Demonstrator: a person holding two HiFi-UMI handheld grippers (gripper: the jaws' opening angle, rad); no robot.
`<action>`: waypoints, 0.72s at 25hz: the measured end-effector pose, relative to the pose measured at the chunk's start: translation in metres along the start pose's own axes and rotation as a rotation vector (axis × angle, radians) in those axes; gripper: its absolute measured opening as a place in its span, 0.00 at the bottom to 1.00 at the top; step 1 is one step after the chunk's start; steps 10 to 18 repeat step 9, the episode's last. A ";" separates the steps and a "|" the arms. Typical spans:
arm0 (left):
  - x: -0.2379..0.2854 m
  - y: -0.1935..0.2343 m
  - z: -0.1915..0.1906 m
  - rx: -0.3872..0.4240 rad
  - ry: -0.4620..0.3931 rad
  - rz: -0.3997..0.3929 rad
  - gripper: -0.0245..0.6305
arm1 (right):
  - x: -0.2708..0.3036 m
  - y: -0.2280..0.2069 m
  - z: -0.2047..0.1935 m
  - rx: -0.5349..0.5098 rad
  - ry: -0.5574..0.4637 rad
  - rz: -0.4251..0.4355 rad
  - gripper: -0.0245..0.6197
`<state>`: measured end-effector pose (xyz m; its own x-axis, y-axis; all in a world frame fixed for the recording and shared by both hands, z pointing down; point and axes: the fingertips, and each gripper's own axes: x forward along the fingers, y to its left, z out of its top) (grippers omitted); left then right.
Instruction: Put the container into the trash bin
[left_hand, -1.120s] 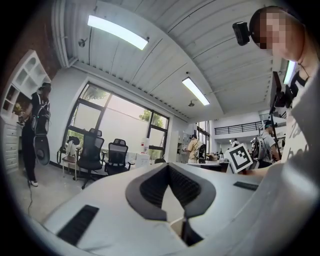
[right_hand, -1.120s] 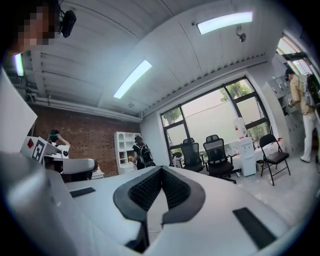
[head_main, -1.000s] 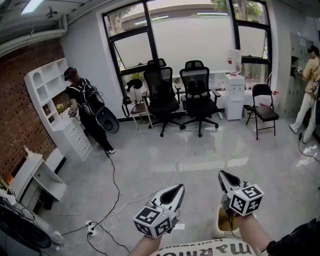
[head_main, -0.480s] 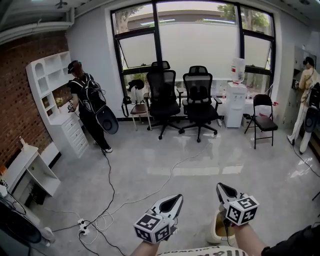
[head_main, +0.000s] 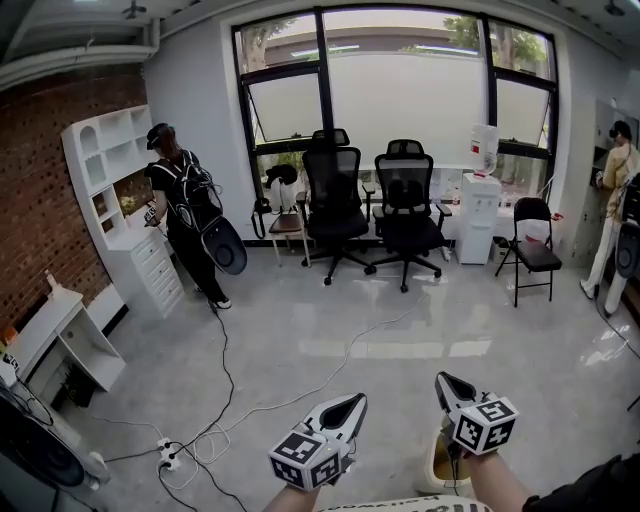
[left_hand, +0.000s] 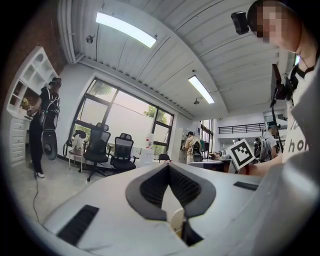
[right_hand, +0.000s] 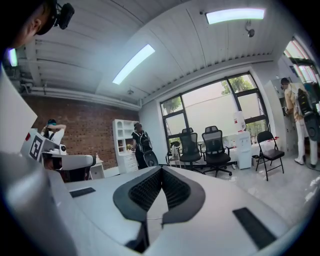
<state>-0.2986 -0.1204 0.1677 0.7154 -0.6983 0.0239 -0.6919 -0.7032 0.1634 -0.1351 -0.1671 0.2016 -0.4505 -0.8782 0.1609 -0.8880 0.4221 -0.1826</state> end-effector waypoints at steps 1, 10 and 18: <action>-0.002 0.001 -0.002 0.000 0.001 0.000 0.03 | 0.001 0.001 -0.002 -0.001 0.002 -0.001 0.04; -0.006 0.003 -0.003 -0.009 -0.001 0.008 0.03 | 0.001 0.002 -0.004 -0.004 0.006 -0.003 0.04; -0.006 0.003 -0.003 -0.009 -0.001 0.008 0.03 | 0.001 0.002 -0.004 -0.004 0.006 -0.003 0.04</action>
